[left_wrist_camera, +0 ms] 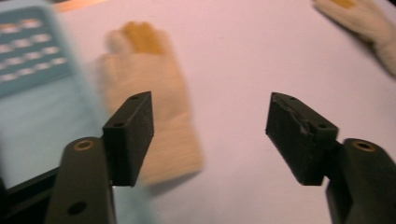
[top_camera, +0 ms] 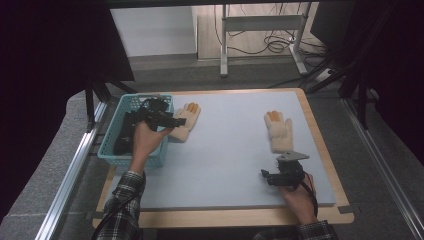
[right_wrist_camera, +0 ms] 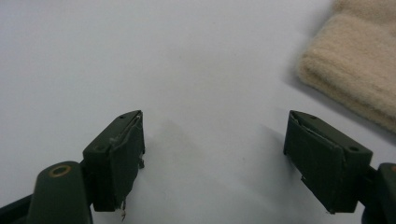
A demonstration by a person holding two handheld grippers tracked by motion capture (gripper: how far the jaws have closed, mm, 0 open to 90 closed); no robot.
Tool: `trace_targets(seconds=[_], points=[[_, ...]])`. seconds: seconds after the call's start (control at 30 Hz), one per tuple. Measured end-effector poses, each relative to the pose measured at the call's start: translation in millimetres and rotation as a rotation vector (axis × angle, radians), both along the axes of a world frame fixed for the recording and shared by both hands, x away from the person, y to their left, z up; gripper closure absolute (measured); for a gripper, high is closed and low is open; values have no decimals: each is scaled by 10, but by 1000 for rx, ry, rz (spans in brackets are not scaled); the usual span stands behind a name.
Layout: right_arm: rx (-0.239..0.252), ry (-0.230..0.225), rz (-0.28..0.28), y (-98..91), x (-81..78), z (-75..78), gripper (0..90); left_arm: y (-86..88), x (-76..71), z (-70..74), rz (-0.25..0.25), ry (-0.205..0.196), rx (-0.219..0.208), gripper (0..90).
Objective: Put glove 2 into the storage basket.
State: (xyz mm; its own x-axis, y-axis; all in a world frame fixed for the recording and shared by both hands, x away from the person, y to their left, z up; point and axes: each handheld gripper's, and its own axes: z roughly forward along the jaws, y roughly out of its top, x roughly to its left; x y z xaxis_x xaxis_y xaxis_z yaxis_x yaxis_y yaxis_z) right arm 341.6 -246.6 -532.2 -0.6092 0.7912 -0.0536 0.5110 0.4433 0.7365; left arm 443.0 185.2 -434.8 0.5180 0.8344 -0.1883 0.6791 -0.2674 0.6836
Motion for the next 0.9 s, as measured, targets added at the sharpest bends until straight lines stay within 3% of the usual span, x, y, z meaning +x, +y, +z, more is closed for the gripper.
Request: trace_targets(seconds=[0.03,0.1,0.17,0.2,0.4,0.73,0.83,0.9], points=[[0,0,0,0,0,0,201,0,0,0,0,0,0,363],[0,0,0,0,0,0,201,-211,25,-59,-17,3,23,403],[0,0,0,-1,0,0,201,-269,40,-86,-20,6,31,448],[0,0,0,-1,0,0,201,-373,72,-147,-16,17,58,470],[1,1,0,-1,0,0,201,-573,176,-323,11,49,116,559],[2,1,1,-2,1,0,199,-671,411,-579,136,100,299,633],[2,2,2,-2,1,0,199,-721,451,-606,137,96,328,633],[2,1,2,-2,1,0,199,-777,487,-661,152,97,392,637]])
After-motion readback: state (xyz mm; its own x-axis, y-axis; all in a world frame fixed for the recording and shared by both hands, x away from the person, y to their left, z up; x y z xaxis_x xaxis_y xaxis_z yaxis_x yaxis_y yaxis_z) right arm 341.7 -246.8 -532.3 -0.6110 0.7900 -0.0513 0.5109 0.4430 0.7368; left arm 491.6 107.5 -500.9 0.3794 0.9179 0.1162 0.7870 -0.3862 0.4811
